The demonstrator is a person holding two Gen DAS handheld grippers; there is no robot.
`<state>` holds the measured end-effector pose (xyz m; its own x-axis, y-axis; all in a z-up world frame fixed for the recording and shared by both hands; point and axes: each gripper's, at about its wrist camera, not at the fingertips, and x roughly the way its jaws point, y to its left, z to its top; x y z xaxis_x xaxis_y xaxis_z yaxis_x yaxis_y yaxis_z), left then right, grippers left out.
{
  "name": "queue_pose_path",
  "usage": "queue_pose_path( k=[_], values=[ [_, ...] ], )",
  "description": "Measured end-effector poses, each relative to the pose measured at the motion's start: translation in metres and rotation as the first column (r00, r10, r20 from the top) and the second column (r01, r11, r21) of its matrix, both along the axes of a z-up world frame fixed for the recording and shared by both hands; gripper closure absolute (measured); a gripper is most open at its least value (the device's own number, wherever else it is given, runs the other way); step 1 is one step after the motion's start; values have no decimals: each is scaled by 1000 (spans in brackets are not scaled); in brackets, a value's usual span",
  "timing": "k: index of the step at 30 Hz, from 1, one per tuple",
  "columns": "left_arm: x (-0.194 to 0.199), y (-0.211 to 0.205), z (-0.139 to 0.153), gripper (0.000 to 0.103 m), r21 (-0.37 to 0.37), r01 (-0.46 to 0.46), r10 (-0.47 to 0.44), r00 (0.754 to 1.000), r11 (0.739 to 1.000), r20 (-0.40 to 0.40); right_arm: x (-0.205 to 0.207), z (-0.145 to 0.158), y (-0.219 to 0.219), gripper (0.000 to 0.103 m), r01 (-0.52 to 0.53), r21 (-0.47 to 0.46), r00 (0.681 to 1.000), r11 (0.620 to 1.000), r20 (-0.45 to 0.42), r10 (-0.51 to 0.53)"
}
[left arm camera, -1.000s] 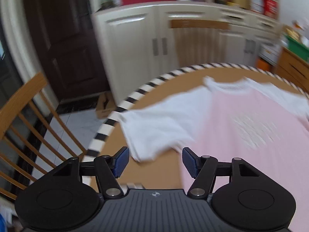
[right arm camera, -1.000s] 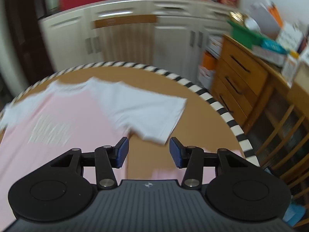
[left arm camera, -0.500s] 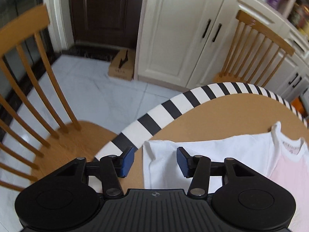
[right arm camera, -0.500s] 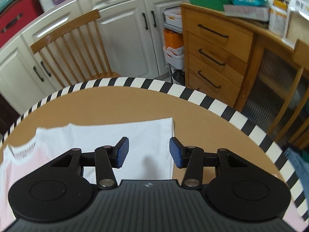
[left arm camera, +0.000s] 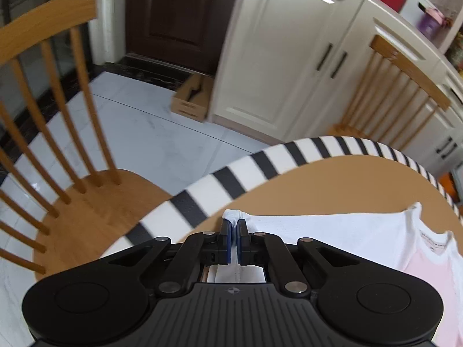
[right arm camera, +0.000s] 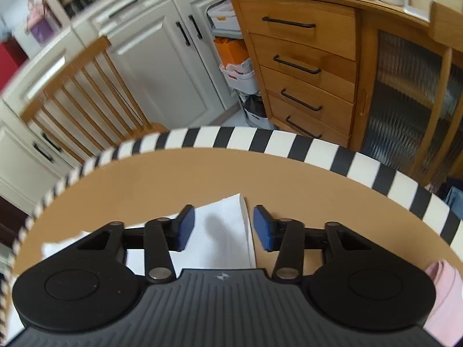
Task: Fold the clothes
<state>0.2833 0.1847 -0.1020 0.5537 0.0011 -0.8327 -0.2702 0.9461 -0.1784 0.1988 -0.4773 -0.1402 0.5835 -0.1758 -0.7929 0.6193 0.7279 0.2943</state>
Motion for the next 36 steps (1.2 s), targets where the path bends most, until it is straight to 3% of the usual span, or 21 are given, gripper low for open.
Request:
queue_pose_path(
  k=[1, 2, 5, 8, 12, 14, 16, 18, 20, 23, 25, 28, 32, 33, 35, 36],
  values=[
    [-4, 2, 1, 99, -3, -16, 16, 1000, 1000, 2, 6, -3, 4, 84, -30, -22, 999, 999, -31, 29],
    [-7, 3, 2, 99, -8, -30, 30, 1000, 1000, 4, 11, -6, 9, 96, -58, -51, 997, 997, -60, 55],
    [-15, 5, 3, 99, 6, -67, 67, 998, 998, 20, 22, -4, 26, 101, -126, -172, 986, 977, -133, 104],
    [-16, 6, 3, 99, 13, -81, 81, 996, 997, 33, 27, -3, 32, 101, -128, -206, 983, 970, -159, 96],
    [-10, 3, 4, 98, 64, -43, 41, 998, 997, 40, 28, -3, 30, 100, -117, -202, 984, 972, -155, 86],
    [-8, 4, 4, 94, 60, -48, 46, 998, 997, 35, 25, -1, 27, 83, -92, -209, 986, 974, -158, 59],
    [-8, 11, 7, 77, 52, -62, 61, 998, 997, 27, 18, 3, 23, 60, -69, -258, 986, 964, -165, 26],
    [-12, 23, 12, 63, 34, -80, 79, 997, 996, 24, 8, 12, 23, 61, -81, -332, 986, 940, -165, 26],
    [-25, 35, 23, 66, 17, -94, 92, 994, 995, 56, -6, 24, 29, 66, -125, -367, 987, 922, -140, 78],
    [-59, 28, 40, 67, 14, -18, 16, 995, 1000, 102, -35, 40, 48, 68, -237, -260, 971, 936, -65, 228],
    [-84, 14, 37, 67, -8, 32, -31, 995, 999, 90, -57, 42, 58, 68, -250, -185, 967, 950, -10, 253],
    [-112, -7, 24, 67, -17, 71, -70, 995, 997, 65, -84, 36, 51, 65, -148, -77, 987, 986, 49, 152],
    [-119, -19, 8, 68, -11, 33, -32, 998, 999, 61, -100, 13, 36, 63, -32, 83, 999, 996, 30, 29],
    [-118, -21, 8, 68, -6, 27, -27, 998, 1000, 64, -100, 8, 37, 63, -31, 101, 999, 994, 22, 29],
    [-116, -24, 8, 68, -3, 20, -20, 997, 1000, 68, -98, 5, 45, 64, -53, 53, 998, 997, 21, 52],
    [-115, -27, 7, 74, 5, 27, -27, 998, 1000, 65, -93, 4, 50, 64, -79, 29, 997, 996, 12, 79]
  ],
)
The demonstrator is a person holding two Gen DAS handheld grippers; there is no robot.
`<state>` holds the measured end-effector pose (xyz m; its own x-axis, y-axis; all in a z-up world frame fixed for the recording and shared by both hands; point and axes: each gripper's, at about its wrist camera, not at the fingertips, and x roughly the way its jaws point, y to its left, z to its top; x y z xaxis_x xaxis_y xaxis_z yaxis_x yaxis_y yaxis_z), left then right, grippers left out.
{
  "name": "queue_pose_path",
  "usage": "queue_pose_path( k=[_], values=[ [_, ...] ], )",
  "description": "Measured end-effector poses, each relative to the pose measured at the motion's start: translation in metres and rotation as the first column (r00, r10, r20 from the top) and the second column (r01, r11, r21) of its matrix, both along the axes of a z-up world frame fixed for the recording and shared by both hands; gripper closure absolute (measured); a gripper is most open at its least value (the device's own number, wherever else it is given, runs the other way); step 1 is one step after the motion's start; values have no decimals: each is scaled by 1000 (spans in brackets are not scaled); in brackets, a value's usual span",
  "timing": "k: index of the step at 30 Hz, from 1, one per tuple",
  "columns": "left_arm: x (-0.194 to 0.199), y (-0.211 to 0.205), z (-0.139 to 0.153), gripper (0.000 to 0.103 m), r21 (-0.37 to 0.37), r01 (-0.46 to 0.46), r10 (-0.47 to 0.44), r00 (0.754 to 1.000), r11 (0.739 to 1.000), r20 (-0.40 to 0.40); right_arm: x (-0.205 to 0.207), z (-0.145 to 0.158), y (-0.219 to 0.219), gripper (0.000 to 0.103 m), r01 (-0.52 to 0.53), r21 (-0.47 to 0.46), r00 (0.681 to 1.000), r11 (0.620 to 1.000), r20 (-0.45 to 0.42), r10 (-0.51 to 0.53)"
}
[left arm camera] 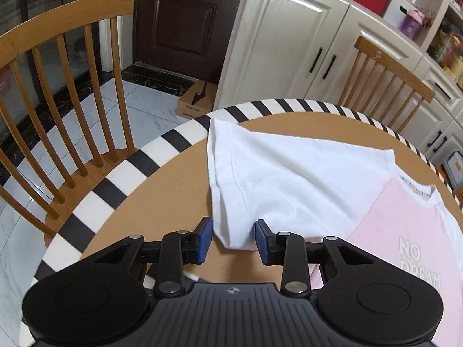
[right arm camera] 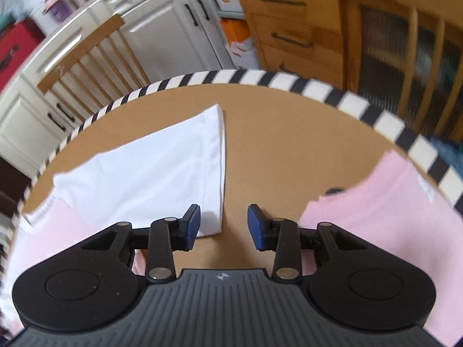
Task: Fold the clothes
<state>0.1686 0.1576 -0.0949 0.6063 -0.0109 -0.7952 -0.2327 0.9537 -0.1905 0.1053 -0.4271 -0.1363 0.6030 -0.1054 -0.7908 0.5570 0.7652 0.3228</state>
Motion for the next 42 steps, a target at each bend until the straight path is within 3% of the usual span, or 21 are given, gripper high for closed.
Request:
queue_pose_path(
  k=[1, 2, 5, 13, 17, 18, 19, 20, 21, 22, 23, 27, 29, 31, 33, 35, 37, 40, 42],
  values=[
    [1, -3, -1, 93, 9, 8, -8, 1000, 1000, -3, 4, -1, 5, 68, -27, -24, 1000, 999, -8, 26],
    [3, -6, -1, 95, 18, 15, -15, 1000, 1000, -7, 8, -1, 10, 82, -53, -49, 998, 997, -16, 53],
    [2, -8, -1, 98, 61, 14, -14, 1000, 998, -5, 20, 0, 22, 99, -128, -137, 991, 982, -68, 119],
    [5, -1, -4, 98, 117, -10, 10, 1000, 993, -7, 27, 4, 23, 100, -181, -217, 979, 959, -137, 153],
    [8, -5, -4, 91, 151, -2, 5, 1000, 988, -18, 26, 4, 23, 95, -191, -241, 976, 952, -148, 158],
    [9, -5, -4, 83, 162, -3, 7, 1000, 987, -21, 25, 4, 23, 92, -195, -254, 975, 947, -158, 158],
    [9, -5, -3, 61, 179, -12, 17, 999, 984, -27, 23, 4, 22, 76, -197, -270, 973, 943, -171, 154],
    [8, -1, -3, 52, 186, -19, 26, 999, 982, -34, 21, 5, 21, 61, -201, -285, 971, 937, -184, 153],
    [7, 3, -4, 46, 193, -26, 35, 999, 981, -41, 18, 6, 20, 59, -210, -300, 968, 931, -195, 156],
    [6, 7, -4, 46, 199, -33, 43, 998, 979, -48, 13, 8, 19, 60, -218, -314, 966, 924, -204, 159],
    [-1, 11, -2, 46, 189, -37, 47, 998, 981, -49, 6, 13, 19, 68, -221, -333, 965, 917, -209, 157],
    [-41, 22, 18, 53, 148, -40, 45, 999, 988, -30, -50, 46, 33, 69, -274, -332, 961, 903, -121, 247],
    [-71, 19, 33, 49, 107, -7, 4, 1000, 994, 25, -85, 62, 46, 57, -325, -289, 945, 900, -55, 324],
    [-95, 13, 42, 41, 150, 26, -34, 998, 988, 55, -119, 76, 59, 57, -381, -251, 919, 890, 3, 394],
    [-116, 13, 47, 40, 221, -28, 14, 998, 975, 64, -149, 78, 74, 57, -419, -239, 900, 876, 18, 436],
    [-144, 16, 49, 41, 124, -63, 56, 997, 990, 55, -176, 72, 88, 57, -452, -220, 884, 865, 16, 466],
    [-176, 10, 44, 41, 30, -26, 26, 1000, 999, 3, -200, 62, 101, 57, -489, -202, 867, 849, 0, 499],
    [-223, -9, 28, 41, -8, 33, -34, 996, 999, -80, -233, 47, 122, 57, -554, -249, 829, 794, -74, 555],
    [-249, -17, 17, 41, -22, 30, -32, 994, 999, -107, -251, 42, 127, 56, -562, -265, 824, 784, -97, 558]
  ],
)
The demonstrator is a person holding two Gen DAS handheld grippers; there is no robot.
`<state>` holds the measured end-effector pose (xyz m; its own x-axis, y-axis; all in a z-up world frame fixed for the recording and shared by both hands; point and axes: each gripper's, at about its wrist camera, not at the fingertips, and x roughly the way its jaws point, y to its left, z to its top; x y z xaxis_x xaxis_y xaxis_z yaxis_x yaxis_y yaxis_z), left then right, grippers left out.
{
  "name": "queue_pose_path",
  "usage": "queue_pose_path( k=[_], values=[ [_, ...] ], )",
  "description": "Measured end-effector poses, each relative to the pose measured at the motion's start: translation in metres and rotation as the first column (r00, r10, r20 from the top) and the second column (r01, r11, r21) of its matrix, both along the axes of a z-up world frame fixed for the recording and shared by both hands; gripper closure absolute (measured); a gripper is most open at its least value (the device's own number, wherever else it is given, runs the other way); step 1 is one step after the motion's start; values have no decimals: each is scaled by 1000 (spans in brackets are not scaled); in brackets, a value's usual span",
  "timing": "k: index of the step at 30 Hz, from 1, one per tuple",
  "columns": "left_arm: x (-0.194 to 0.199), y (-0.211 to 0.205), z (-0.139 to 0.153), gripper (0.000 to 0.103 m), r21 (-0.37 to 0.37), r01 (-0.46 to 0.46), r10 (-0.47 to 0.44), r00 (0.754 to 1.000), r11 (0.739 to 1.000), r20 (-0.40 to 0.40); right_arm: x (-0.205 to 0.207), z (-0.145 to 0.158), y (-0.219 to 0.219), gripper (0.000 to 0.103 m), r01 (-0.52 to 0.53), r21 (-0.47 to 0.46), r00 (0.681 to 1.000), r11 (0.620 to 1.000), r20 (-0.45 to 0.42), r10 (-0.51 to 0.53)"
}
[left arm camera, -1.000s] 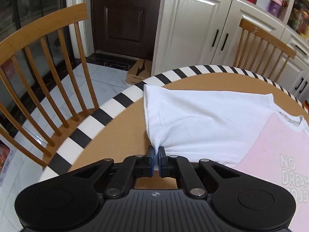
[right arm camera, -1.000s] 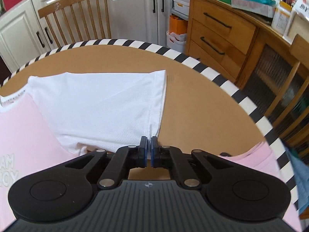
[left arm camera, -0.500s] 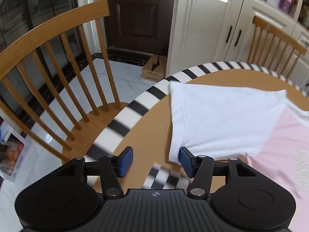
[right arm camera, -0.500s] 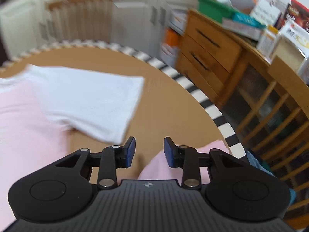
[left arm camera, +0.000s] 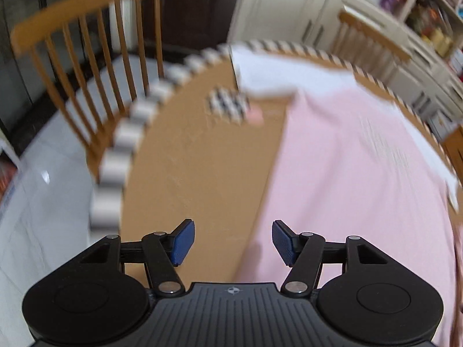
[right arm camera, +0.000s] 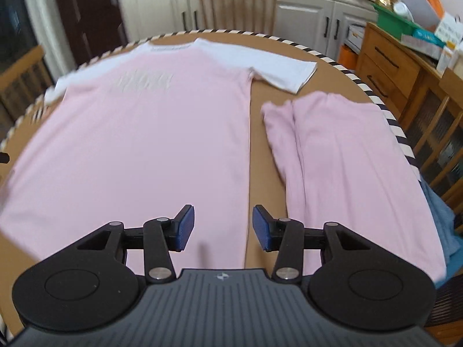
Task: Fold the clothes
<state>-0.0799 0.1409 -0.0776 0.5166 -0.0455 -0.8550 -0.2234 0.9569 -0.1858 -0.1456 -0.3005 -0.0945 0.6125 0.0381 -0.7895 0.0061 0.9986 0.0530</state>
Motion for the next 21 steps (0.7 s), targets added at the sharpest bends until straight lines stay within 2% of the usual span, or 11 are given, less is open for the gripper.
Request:
queue_pose_path(
  k=[5, 7, 8, 9, 10, 13, 21],
  values=[
    [-40, -16, -9, 40, 57, 28, -29, 1000, 998, 7, -25, -12, -8, 57, 47, 37, 997, 998, -66, -44],
    [-47, -18, -12, 45, 63, 45, -46, 999, 997, 14, -30, -20, -12, 63, 57, 79, 994, 995, -100, -49],
    [-51, -21, -11, 51, 70, 55, -56, 998, 996, 17, -31, -23, -12, 71, 57, 88, 994, 994, -100, -49],
    [-53, -23, -11, 77, 69, 70, -71, 997, 995, 19, -33, -26, -13, 77, 58, 97, 994, 994, -99, -49],
    [-56, -23, -11, 94, 52, 78, -79, 997, 996, 12, -34, -29, -13, 94, 59, 104, 994, 993, -99, -49],
    [-61, -26, -11, 97, 33, 85, -85, 996, 996, -1, -34, -29, -15, 99, 62, 111, 993, 992, -105, -50],
    [-79, -23, -13, 98, 14, 77, -76, 997, 997, -12, -45, -25, -18, 99, 37, 91, 991, 995, -134, -25]
  ],
)
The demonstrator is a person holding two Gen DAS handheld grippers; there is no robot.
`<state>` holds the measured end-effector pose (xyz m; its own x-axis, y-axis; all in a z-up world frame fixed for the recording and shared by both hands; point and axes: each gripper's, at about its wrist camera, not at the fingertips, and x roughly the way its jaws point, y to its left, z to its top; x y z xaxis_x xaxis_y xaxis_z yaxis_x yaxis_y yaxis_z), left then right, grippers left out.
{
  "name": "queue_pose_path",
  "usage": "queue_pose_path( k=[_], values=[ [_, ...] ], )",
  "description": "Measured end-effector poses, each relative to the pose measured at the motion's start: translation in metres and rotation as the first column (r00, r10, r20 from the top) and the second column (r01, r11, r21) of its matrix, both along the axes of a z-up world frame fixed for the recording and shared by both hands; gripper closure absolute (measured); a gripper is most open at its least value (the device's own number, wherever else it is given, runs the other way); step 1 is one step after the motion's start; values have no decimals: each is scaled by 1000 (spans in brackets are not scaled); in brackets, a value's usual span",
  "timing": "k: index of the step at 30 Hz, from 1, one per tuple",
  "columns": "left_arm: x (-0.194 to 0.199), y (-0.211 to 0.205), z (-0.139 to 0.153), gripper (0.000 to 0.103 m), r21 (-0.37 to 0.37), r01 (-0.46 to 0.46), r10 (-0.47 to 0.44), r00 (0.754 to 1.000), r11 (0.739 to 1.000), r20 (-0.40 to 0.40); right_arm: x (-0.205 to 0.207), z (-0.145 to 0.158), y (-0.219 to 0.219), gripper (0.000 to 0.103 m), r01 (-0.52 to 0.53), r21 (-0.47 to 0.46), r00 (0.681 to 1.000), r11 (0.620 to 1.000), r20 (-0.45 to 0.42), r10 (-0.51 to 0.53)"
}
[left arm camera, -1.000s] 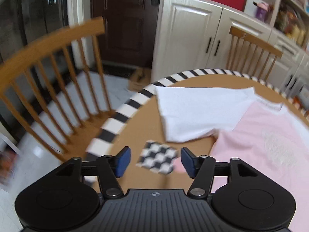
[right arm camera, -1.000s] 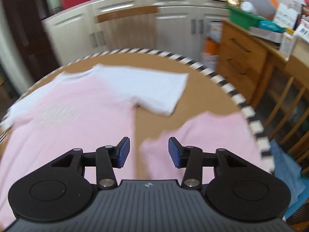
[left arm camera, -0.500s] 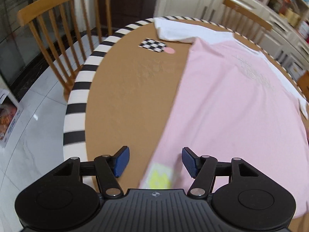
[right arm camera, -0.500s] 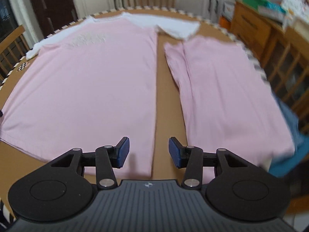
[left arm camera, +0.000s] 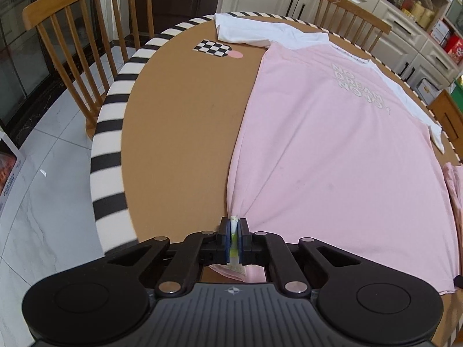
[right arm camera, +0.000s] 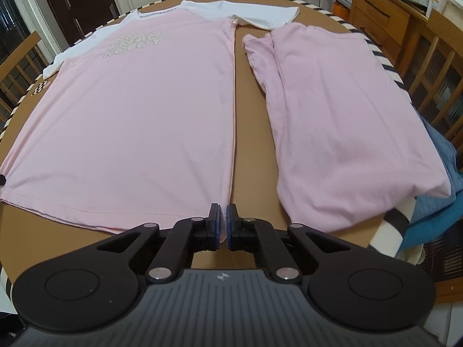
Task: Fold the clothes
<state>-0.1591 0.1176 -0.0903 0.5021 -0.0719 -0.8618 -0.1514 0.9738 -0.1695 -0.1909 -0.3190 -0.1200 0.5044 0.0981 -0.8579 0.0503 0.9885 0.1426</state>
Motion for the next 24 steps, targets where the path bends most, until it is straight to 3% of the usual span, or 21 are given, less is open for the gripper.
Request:
queue_pose_path(
  k=[6, 8, 9, 10, 11, 13, 17, 20, 24],
  values=[
    [-5, -2, 3, 95, 6, 5, -5, 1000, 1000, -1, -4, -1, -1, 96, 3, 5, 1000, 1000, -10, -3],
    [-5, 0, 5, 83, -6, -9, 9, 1000, 1000, -12, -5, 1, -4, 86, 13, 16, 1000, 1000, -17, -13],
    [-6, 1, 9, 67, -4, -28, 27, 1000, 1000, -10, -5, 2, -5, 84, 17, 20, 1000, 1000, -20, -17],
    [-8, 2, 18, 60, -2, -24, 24, 999, 1000, 23, -6, 5, -7, 77, 18, 13, 1000, 1000, -19, -18],
    [-10, 3, 26, 60, 0, -18, 18, 998, 1000, 60, -8, 10, -8, 71, 17, -1, 1000, 1000, -13, -17],
    [-11, 3, 46, 52, 10, 17, -19, 990, 1000, 140, -12, 24, -13, 71, 29, -15, 999, 999, 27, -28],
    [26, -17, 83, 42, -46, 213, -194, 945, 976, 262, -7, 56, -41, 70, 167, 139, 975, 976, 121, -184],
    [78, -44, 92, 39, -137, 348, -302, 913, 928, 273, 10, 69, -67, 70, 319, 353, 906, 879, 158, -392],
    [157, -96, 94, 38, -260, 471, -422, 878, 843, 224, 47, 58, -93, 70, 420, 638, 787, 646, 98, -609]
  ],
)
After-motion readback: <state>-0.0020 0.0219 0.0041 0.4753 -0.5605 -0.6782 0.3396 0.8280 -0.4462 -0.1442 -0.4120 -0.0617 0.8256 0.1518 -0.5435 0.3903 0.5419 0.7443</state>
